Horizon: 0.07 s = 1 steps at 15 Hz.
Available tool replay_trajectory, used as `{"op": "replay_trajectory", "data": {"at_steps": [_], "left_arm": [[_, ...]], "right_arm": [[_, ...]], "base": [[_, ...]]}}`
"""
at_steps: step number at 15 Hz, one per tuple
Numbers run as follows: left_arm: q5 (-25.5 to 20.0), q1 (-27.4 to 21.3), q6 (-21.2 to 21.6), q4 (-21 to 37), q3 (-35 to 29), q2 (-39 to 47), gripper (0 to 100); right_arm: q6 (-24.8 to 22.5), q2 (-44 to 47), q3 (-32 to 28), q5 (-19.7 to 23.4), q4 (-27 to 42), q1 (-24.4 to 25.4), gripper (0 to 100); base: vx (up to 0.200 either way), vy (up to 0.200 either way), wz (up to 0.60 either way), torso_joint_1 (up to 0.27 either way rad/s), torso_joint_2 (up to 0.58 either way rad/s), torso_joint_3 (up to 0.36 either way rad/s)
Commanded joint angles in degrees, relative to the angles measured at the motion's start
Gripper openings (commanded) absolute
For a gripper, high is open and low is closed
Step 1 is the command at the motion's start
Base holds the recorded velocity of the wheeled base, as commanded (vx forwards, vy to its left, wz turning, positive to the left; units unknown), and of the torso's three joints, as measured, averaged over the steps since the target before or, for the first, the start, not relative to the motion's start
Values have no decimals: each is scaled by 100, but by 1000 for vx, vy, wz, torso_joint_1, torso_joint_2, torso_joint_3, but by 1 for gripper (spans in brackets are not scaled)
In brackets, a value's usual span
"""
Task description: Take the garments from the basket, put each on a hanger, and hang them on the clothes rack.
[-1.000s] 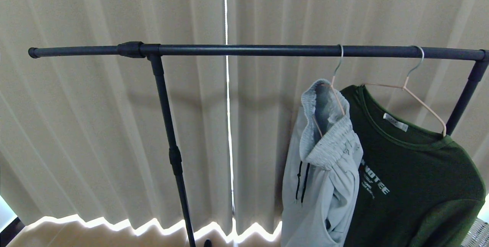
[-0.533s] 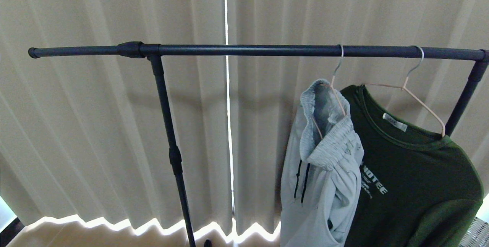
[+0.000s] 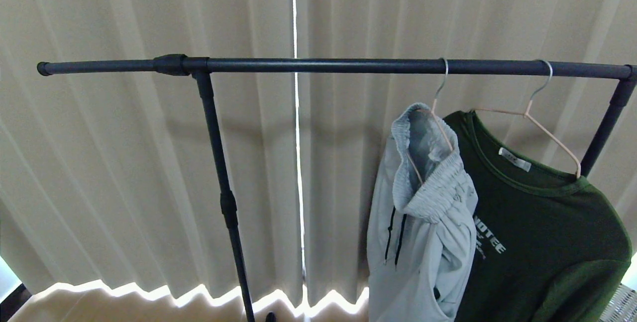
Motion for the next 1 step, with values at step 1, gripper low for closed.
{"op": "replay_trajectory", "data": {"at_steps": [1], "left_arm": [[4,0,-4,-2,0,-3,100]], "right_arm": [[0,-171,0,-65,-2,-13,100]], "base": [[0,0,0,0,0,0]]}}
